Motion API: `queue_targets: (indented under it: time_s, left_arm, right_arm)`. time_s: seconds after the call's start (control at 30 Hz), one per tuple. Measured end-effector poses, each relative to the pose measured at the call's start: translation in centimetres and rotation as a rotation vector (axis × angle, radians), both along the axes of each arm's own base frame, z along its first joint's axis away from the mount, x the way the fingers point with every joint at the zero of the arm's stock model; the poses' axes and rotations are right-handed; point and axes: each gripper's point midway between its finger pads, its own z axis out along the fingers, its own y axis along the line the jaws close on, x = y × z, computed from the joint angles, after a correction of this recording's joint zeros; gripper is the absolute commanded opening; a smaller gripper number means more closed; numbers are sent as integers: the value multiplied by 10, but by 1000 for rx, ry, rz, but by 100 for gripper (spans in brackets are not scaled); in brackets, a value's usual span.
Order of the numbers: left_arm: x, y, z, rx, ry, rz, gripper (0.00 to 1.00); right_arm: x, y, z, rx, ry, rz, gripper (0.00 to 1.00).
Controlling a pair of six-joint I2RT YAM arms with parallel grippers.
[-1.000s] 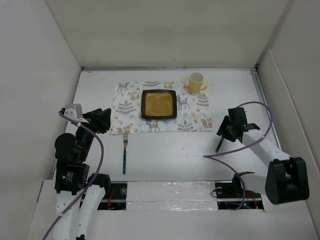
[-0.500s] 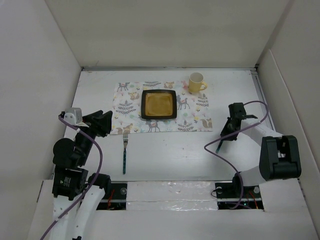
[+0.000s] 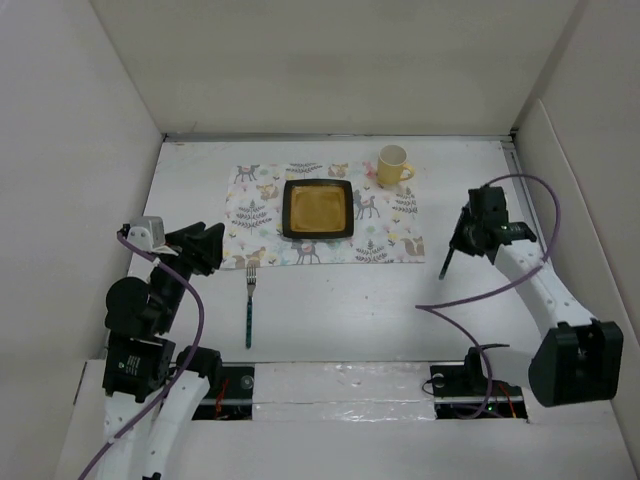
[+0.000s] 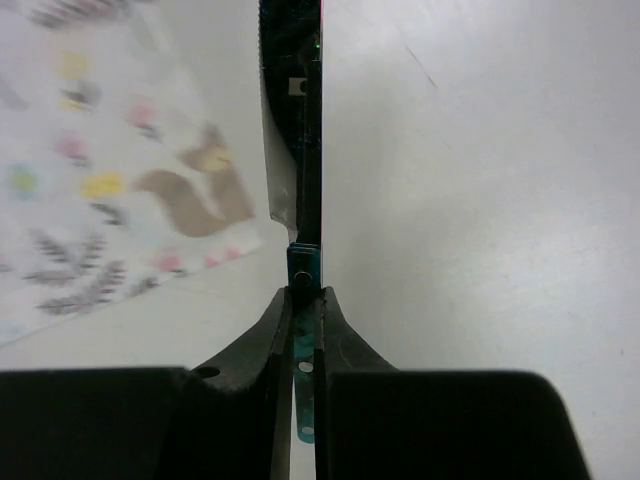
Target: Set the dinner table for one person
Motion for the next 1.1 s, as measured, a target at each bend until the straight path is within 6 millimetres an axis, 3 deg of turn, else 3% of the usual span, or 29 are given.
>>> queue_targets:
  time_s: [0.07,0.17,0.27,0.33,0.4,0.47,0.57,0.7,0.87,1.1]
  left_arm:
    - [2,0,-2,2,9,0,42]
    - [6,-1,-6,6,28,1,42]
    - [9,0,-8,6,38,10,42]
    - [11,2,-9,6,42,23,42]
    - [12,3,-9,5,45,32,42]
    - [14,4,-11,6,52,41,42]
    - [19,5,-15,6,72,49,42]
    - [25,6,-21,6,98,61,42]
    - [31,5,-28,6,125,60,42]
    - [37,4,-35,8,155,58,43]
  right_arm:
    - [19,18,48,0,-139,70,0]
    - [44,63,111,20,-310,221,0]
    - [55,118,128,56,-364,382,0]
    - [59,144,117,66,-341,451,0]
    - [63,170,89,70,-271,522,0]
    - [69,181,61,63,-203,550,0]
    - [81,186,28,54,-136,556,0]
    - [101,191,-1,75,-85,553,0]
    - [129,192,-27,97,-64,529,0]
    - [142,185,-55,117,-23,489,0]
